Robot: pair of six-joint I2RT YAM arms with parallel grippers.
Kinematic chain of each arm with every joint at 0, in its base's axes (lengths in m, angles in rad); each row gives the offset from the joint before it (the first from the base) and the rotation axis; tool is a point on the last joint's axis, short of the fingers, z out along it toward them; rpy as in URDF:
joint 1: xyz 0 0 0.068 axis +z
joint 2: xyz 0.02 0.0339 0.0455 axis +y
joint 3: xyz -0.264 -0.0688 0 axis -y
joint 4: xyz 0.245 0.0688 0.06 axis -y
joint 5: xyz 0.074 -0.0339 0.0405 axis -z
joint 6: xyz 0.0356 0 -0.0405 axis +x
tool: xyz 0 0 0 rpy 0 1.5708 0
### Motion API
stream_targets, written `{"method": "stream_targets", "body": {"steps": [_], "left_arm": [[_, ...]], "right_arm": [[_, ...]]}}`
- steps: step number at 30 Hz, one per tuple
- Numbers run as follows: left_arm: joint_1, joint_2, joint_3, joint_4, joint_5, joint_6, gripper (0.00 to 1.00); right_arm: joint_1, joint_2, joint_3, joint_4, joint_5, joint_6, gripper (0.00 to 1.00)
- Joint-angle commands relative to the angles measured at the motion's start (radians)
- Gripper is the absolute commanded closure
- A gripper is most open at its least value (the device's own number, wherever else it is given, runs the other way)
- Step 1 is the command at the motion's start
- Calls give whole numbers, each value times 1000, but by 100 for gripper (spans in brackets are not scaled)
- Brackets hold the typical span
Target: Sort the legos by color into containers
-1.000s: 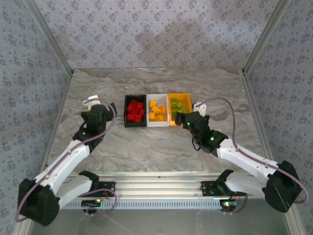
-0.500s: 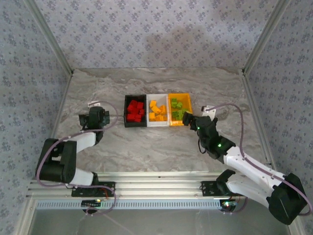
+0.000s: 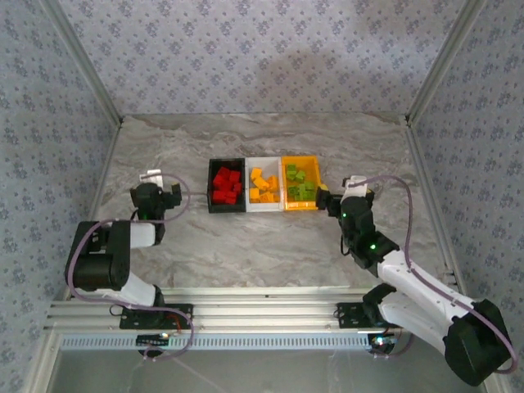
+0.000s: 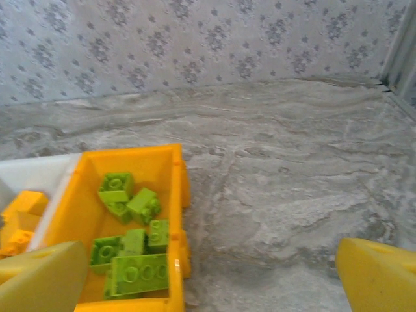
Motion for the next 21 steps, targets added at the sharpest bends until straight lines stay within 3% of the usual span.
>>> {"method": "stream_targets", "body": {"steps": [1, 3, 6, 10, 13, 17, 21], "left_arm": [[-3, 23, -11, 109, 51, -18, 0], [14, 1, 2, 35, 41, -50, 0], [1, 5, -12, 70, -32, -60, 0], [4, 12, -18, 93, -34, -59, 0], [4, 9, -17, 88, -33, -59, 0], [4, 10, -16, 86, -34, -58, 0], [4, 10, -15, 86, -31, -58, 0]], "right_arm": [[-45, -41, -25, 72, -31, -65, 0], [-82, -48, -33, 78, -36, -70, 0], [-155, -35, -37, 90, -35, -102, 0], [-269, 44, -62, 183, -15, -219, 0], [-339, 173, -126, 380, -38, -309, 0], [-421, 338, -160, 542, -115, -291, 0], [-450, 464, -107, 571, -179, -298, 0]]}}
